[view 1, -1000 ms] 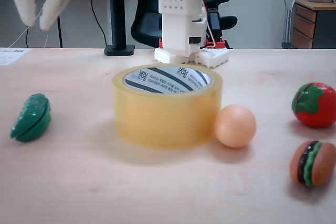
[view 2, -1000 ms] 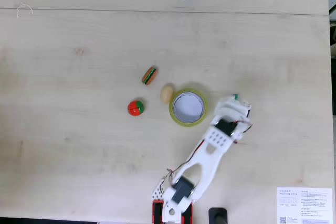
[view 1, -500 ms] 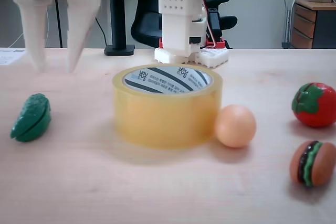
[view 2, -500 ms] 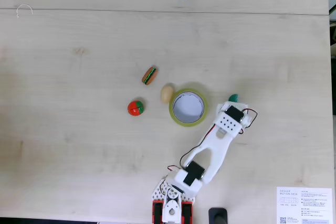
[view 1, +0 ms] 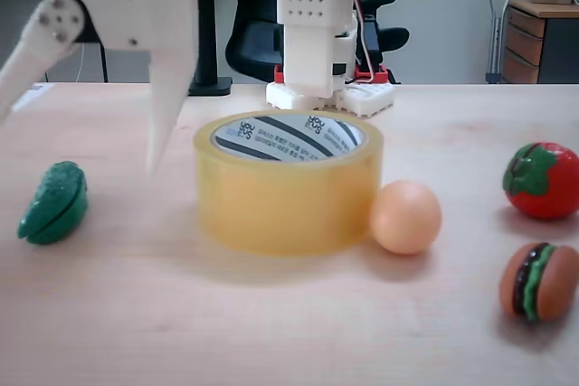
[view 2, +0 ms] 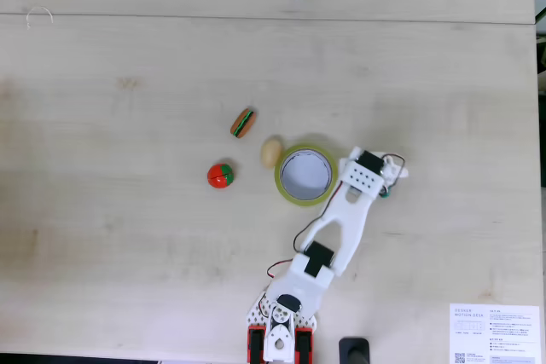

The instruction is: Grasp a cucumber and put it in the hole.

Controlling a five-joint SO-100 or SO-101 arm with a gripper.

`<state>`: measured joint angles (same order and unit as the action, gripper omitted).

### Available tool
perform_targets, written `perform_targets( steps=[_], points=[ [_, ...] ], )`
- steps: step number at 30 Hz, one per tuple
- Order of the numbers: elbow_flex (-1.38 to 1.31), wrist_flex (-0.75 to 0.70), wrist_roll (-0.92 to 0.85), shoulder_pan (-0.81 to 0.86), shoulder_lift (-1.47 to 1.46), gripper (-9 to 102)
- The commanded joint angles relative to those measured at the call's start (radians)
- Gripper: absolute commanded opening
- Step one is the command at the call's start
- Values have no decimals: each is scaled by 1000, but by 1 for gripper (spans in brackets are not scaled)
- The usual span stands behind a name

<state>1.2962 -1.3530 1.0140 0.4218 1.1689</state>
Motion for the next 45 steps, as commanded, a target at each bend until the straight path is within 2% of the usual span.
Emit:
perform_targets(
  steps=[1, 8, 25, 37, 45],
  points=[
    [-80, -15, -3, 3, 3, 46],
    [-138, -9, -3, 18, -72, 49],
    [-244, -12, 3, 91, -242, 46],
    [-232, -86, 87, 91, -272, 31],
    [-170, -106, 127, 81, -264, 27]
  ],
)
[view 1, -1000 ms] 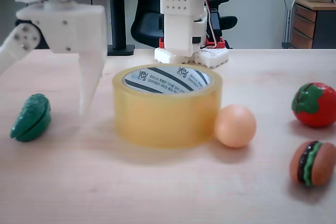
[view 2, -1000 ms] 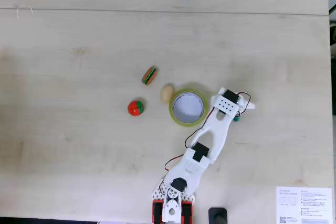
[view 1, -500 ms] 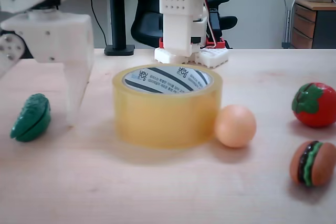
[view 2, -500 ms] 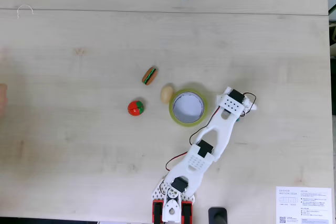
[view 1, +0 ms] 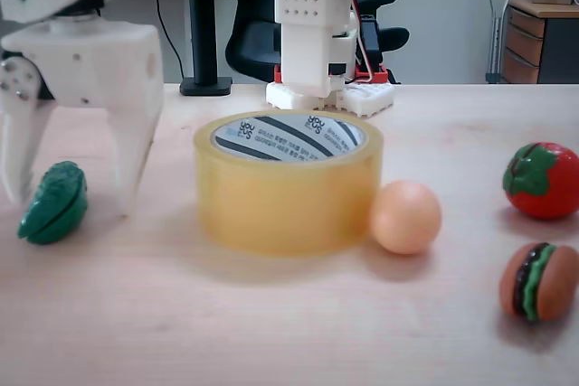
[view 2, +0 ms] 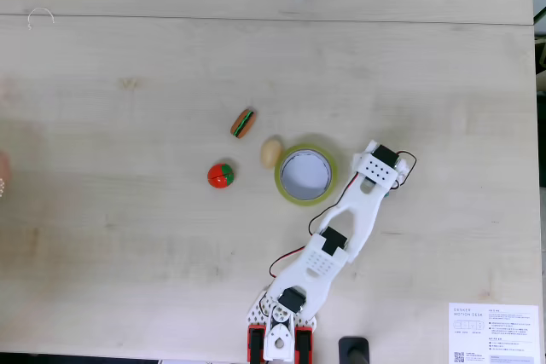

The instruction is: Grasp a cucumber and put it in the hole.

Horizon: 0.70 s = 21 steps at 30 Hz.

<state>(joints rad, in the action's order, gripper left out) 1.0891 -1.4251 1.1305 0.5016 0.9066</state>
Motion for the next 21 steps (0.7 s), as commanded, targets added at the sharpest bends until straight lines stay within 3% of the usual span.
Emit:
perform_targets(
  steps=[1, 13, 21],
  points=[
    [41, -34, 12, -2, -3, 27],
    [48, -32, 12, -12, 3, 12],
    [44, -32, 12, -12, 29, 8]
  ],
)
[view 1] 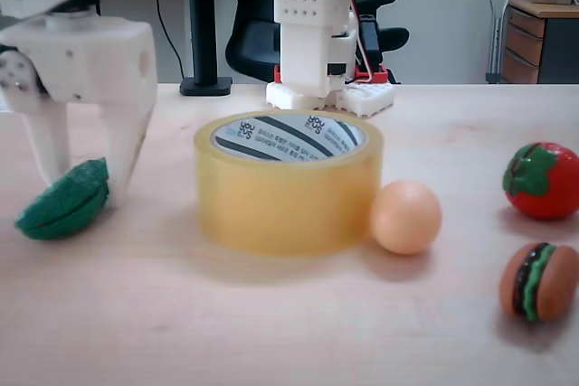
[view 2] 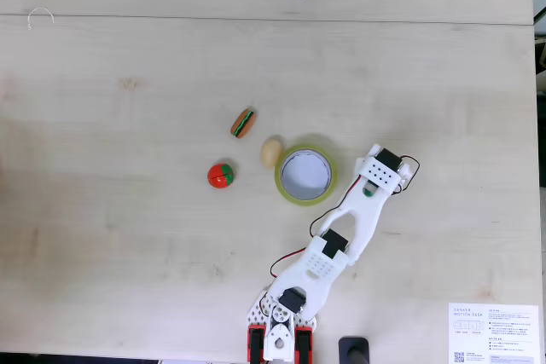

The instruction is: Grasp a cucumber and put it in the hole.

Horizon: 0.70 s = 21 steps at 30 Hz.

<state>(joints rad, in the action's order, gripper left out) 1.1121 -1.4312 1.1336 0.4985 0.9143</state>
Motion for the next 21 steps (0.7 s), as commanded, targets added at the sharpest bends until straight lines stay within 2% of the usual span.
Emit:
perform_targets(
  steps=[1, 11, 21],
  points=[
    [21, -26, 9, -9, 26, 8],
    [-52, -46, 9, -9, 106, 7],
    [-540, -242, 9, -11, 123, 7]
  ],
)
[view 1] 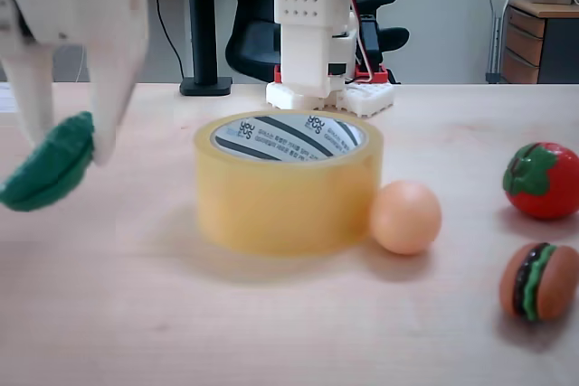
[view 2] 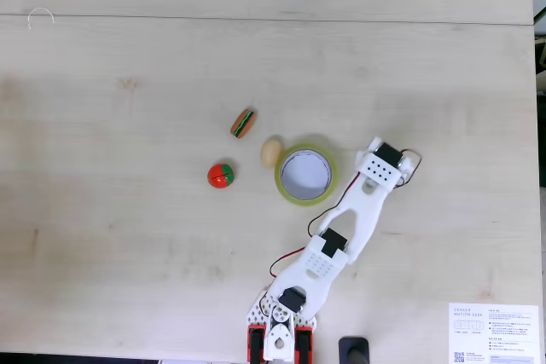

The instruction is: Grasp a cucumber and put it in the hole.

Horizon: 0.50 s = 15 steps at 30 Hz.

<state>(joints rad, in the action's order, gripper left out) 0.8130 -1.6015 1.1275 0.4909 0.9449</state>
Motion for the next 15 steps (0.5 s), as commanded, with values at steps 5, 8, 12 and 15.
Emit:
perform_targets(
  steps=[5, 8, 12, 15],
  points=[
    [-489, -153, 15, -3, 114, 6],
    [-506, -153, 34, -3, 195, 6],
    [-506, -163, 52, -12, 305, 6],
    [-505, -173, 57, -31, 368, 7]
  ],
)
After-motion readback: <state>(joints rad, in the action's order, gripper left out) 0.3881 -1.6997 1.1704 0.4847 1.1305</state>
